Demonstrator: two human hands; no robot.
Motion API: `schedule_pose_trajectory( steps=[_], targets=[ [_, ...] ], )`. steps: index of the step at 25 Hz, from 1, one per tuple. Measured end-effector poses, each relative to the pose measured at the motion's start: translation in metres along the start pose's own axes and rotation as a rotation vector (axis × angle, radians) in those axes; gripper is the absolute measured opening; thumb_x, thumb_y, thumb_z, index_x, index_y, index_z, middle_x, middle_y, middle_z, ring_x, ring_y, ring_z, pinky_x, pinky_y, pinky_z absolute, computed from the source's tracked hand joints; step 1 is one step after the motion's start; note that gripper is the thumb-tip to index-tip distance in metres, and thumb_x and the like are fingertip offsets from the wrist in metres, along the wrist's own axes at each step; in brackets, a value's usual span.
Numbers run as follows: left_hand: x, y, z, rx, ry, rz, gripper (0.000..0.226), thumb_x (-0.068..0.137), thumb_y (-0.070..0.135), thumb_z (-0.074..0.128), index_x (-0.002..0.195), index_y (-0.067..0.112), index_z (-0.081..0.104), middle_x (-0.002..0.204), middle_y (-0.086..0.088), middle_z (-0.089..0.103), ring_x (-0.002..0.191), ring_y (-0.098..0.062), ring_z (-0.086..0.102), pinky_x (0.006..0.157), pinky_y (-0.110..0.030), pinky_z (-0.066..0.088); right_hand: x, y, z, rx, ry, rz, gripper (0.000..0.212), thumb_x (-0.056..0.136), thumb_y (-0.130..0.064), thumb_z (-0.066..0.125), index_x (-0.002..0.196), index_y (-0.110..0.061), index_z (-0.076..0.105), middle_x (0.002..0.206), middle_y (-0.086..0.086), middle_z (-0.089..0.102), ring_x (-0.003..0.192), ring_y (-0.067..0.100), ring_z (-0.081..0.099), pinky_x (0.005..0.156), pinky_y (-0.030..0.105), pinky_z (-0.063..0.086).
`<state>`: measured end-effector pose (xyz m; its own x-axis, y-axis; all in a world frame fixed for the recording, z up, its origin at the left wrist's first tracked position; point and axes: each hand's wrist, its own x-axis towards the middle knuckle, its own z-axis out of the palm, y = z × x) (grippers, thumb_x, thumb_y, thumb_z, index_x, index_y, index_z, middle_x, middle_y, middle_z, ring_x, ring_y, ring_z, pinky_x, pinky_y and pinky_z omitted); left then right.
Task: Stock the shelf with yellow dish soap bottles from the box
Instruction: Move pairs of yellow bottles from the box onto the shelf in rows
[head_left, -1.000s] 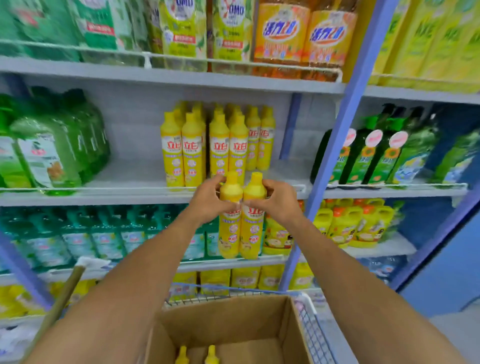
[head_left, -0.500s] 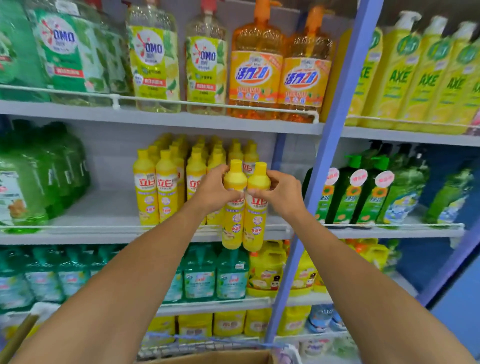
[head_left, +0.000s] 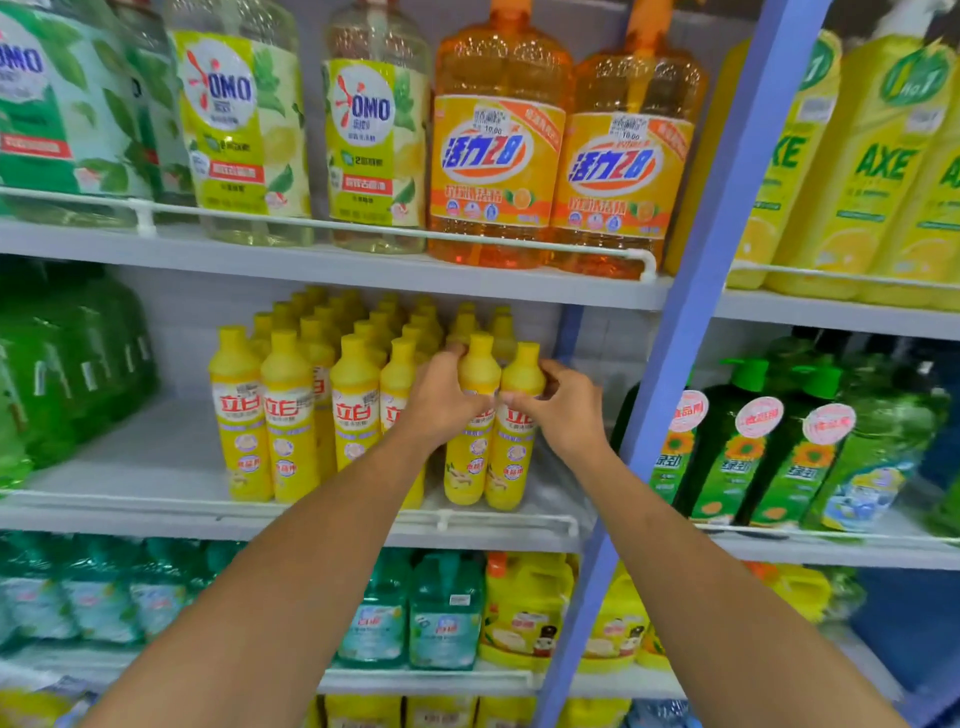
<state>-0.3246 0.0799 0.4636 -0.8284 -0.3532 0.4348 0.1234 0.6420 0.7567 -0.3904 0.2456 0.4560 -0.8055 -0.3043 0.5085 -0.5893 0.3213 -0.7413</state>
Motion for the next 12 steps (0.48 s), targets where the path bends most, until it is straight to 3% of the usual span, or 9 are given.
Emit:
schedule_pose_trajectory(
  steps=[4,8,12],
  targets=[
    [-0.002,-0.013,0.018,-0.014,0.072,-0.012,0.058,0.075,0.029,0.085,0.126,0.020,0.059,0.111,-0.001,0.072,0.098,-0.018,0.067,0.082,-0.031,0.054,0.009,0.025,0.014,0.066,0.019,0.043,0.071,0.054,-0.070,0.082,0.115,-0.036,0.067,0.102,-0.009,0.076,0.094,0.012,0.073,0.088,0.044,0.060],
    [-0.011,-0.027,0.037,-0.061,0.188,-0.096,0.063,0.076,0.047,0.082,0.124,0.016,0.056,0.114,-0.002,0.070,0.104,-0.023,0.066,0.081,-0.033,0.053,0.003,0.034,0.019,0.134,0.066,0.072,0.046,0.066,-0.045,0.089,0.104,-0.042,0.064,0.102,-0.009,0.076,0.094,0.005,0.073,0.088,0.035,0.060],
    [-0.031,-0.051,0.058,-0.082,0.210,-0.133,0.059,0.074,0.045,0.082,0.121,0.020,0.057,0.116,0.000,0.069,0.109,-0.021,0.065,0.090,-0.046,0.056,-0.020,0.056,0.029,0.158,-0.001,0.131,0.052,0.070,-0.025,0.092,0.112,-0.032,0.062,0.109,-0.008,0.074,0.096,-0.001,0.071,0.090,0.031,0.060]
  ],
)
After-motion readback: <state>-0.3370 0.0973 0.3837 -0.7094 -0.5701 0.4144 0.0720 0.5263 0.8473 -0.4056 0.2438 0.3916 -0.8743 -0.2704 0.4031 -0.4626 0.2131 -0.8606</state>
